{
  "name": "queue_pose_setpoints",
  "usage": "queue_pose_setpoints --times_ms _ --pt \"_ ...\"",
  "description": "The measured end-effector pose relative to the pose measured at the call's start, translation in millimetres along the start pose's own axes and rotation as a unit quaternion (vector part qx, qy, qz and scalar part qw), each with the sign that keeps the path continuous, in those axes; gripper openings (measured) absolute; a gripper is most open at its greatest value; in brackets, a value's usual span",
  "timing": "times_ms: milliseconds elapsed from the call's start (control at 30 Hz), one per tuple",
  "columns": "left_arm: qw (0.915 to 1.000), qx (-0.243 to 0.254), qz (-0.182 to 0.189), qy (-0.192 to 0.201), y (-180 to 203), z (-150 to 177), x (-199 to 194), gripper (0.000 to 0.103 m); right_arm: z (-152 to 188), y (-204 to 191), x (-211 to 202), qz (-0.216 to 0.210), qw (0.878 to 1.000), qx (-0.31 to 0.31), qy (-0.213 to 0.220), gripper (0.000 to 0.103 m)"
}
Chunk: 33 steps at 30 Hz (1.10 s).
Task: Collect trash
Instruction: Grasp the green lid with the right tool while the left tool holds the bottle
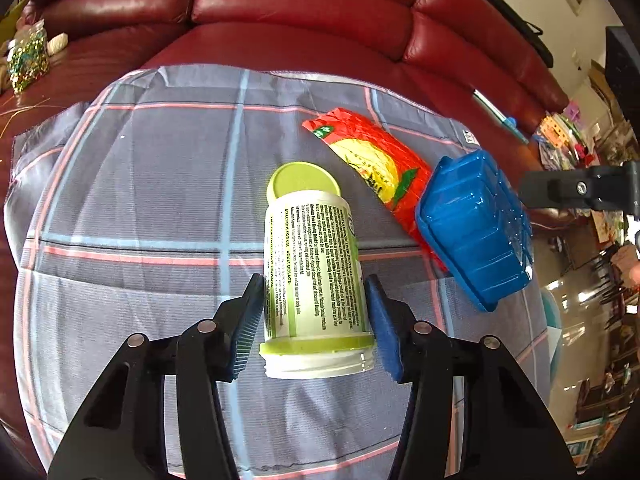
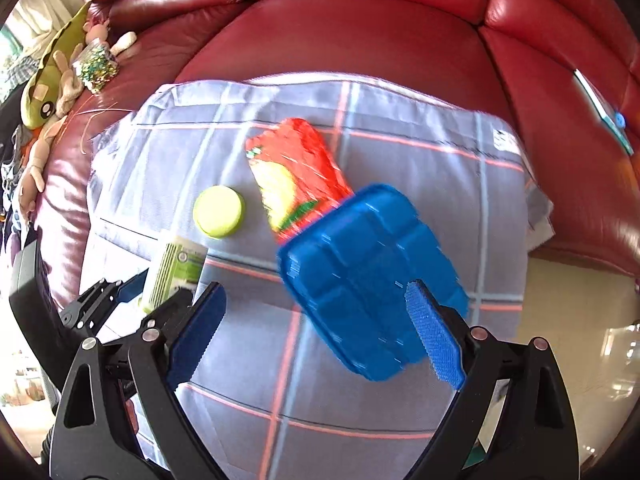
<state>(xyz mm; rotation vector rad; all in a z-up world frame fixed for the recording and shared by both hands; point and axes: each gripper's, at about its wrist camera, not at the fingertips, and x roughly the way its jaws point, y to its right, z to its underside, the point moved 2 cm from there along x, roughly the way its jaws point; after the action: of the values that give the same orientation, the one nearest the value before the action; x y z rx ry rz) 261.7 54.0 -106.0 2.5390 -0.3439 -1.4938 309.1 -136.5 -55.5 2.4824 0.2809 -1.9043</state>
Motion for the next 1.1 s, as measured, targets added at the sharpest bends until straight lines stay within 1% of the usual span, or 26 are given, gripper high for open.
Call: queue_pose_setpoints --times_ms 100,233,333,367,400,433,567,700,833,867,900,933,1067,1100 --pt "1.0000 0.000 -0.009 0.001 -20.3 5.0 -12.2 0.052 -12.5 -24.5 12.0 -0.018 1.000 -0.007 -0.008 0.087" --pt "0.9998 -0.008 -0.017 0.006 -48.1 10.2 -27.4 0.052 -25.7 -59.9 39.3 -0.045 0.998 -0.011 -0.032 0.087" --pt "0.9995 -0.020 -0.019 0.011 -67.0 12.1 -35.2 0.052 -32.8 -77.2 61.5 -0.052 0.998 -0.003 -0.043 0.087" --pt "0.9995 -0.023 -0.019 0.013 -72.3 12.7 -36.8 0.052 -35.0 -82.0 70.1 -0.052 0.997 0.000 -0.048 0.085" --pt "0.9994 -0.024 -0.020 0.014 -76.8 13.5 -38.4 0.052 -36.6 -86.2 79.0 -0.054 0.997 0.003 -0.055 0.080" --pt "0.9994 -0.024 -0.021 0.015 -79.7 14.4 -39.5 0.052 -37.2 -89.3 86.1 -0.054 0.997 0.003 -0.060 0.078" --pt "0.9992 -0.030 -0.020 0.016 -90.2 16.9 -38.3 0.052 -39.5 -97.5 113.5 -0.033 0.997 -0.001 -0.073 0.070" --pt "0.9992 -0.034 -0.016 0.014 -96.8 17.4 -36.1 0.052 -40.0 -98.5 127.0 -0.018 0.997 -0.002 -0.076 0.068" --pt "0.9992 -0.031 -0.018 0.015 -99.1 16.6 -33.7 0.052 -40.2 -106.0 130.2 0.004 0.997 -0.024 -0.067 0.065" --pt "0.9993 -0.032 -0.016 0.014 -99.4 16.5 -32.9 0.052 -40.1 -107.5 130.1 0.011 0.997 -0.029 -0.065 0.060" --pt "0.9993 -0.032 -0.015 0.014 -99.5 16.8 -32.3 0.052 -39.9 -108.9 129.8 0.023 0.997 -0.036 -0.060 0.051" --pt "0.9993 -0.032 -0.015 0.014 -99.5 16.6 -31.8 0.052 -39.8 -109.7 129.2 0.033 0.997 -0.042 -0.056 0.052" --pt "0.9993 -0.032 -0.011 0.015 -97.8 16.5 -29.8 0.052 -34.8 -110.6 128.0 0.040 0.996 -0.056 -0.051 0.051" --pt "0.9994 -0.031 -0.011 0.015 -96.3 16.5 -29.4 0.052 -33.7 -109.9 126.6 0.036 0.997 -0.054 -0.052 0.051"
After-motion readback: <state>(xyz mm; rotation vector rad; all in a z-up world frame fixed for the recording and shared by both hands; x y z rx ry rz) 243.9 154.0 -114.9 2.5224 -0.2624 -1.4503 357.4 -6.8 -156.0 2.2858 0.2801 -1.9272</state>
